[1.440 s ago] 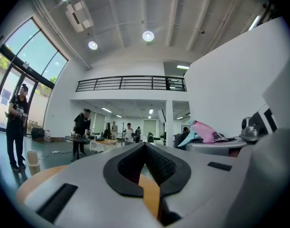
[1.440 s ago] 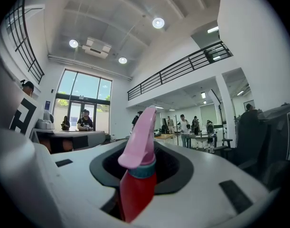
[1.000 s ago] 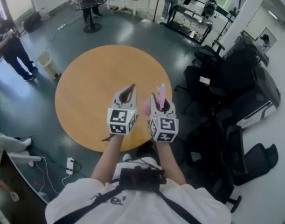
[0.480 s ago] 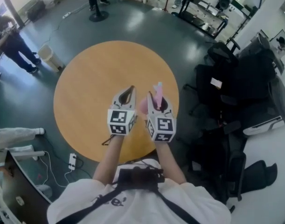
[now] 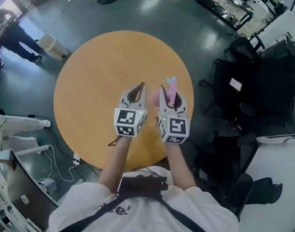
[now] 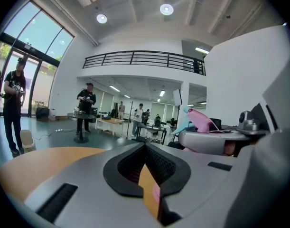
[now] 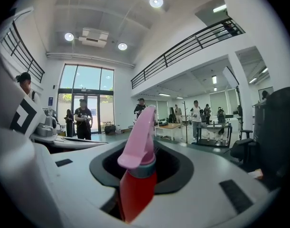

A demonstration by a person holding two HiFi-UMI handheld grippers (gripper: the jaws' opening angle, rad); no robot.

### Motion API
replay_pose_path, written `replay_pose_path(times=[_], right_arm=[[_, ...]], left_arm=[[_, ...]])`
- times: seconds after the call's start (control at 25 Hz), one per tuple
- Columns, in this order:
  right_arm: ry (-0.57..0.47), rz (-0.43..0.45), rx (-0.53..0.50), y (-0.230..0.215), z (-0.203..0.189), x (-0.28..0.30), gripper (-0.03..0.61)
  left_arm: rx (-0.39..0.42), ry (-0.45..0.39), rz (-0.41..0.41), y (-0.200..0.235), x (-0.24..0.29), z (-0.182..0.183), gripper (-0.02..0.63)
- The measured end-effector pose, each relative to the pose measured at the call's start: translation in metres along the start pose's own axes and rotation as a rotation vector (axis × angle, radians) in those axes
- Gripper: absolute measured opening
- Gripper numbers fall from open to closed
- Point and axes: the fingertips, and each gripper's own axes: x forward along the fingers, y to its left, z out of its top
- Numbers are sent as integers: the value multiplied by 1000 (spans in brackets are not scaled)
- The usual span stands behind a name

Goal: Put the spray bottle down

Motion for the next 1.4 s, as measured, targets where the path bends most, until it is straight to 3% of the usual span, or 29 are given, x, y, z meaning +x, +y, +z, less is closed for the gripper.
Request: replay_pose_path(times=[0.68, 1.0, 1.4], right_arm=[[54, 49, -90, -49, -37, 145, 147], [81, 86, -154, -68, -67, 195, 147], [127, 96, -136, -76, -106, 232, 149]], left_arm=[[17, 21, 67, 59, 99, -17, 12], [22, 36, 32, 54, 132, -35, 12], [-5, 52, 54, 65, 149, -53, 12]])
